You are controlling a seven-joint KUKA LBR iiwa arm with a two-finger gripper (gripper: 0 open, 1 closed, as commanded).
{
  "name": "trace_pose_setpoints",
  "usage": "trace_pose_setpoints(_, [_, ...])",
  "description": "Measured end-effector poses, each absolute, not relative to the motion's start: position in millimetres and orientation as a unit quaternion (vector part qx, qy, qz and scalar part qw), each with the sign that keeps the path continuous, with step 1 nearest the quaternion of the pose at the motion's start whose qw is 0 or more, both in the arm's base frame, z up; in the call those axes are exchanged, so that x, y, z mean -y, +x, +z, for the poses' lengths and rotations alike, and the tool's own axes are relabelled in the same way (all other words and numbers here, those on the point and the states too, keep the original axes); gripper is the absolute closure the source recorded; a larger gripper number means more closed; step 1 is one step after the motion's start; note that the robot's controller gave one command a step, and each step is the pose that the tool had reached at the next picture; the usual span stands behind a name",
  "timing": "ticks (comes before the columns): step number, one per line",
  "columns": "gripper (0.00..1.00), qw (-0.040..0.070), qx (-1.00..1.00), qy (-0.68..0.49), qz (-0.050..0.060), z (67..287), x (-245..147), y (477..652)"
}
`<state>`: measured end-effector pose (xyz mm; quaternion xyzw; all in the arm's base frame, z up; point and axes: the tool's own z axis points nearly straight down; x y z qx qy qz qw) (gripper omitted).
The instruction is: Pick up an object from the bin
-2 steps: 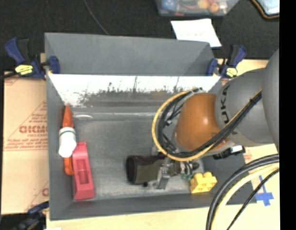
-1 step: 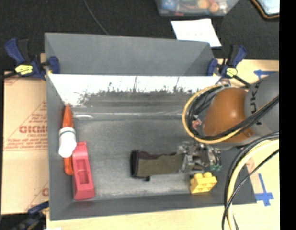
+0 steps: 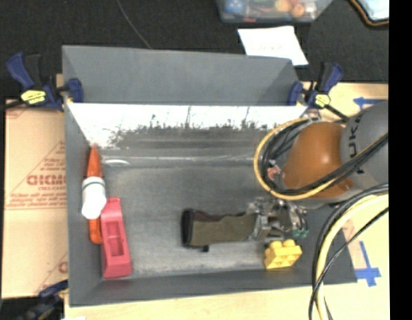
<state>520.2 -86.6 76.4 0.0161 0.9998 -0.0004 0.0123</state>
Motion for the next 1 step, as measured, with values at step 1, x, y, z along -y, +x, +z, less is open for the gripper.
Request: trace_pose_setpoints(1, [1.0, 0.011, -1.0, 0.029, 0.0, 179.1, 87.5, 521.5])
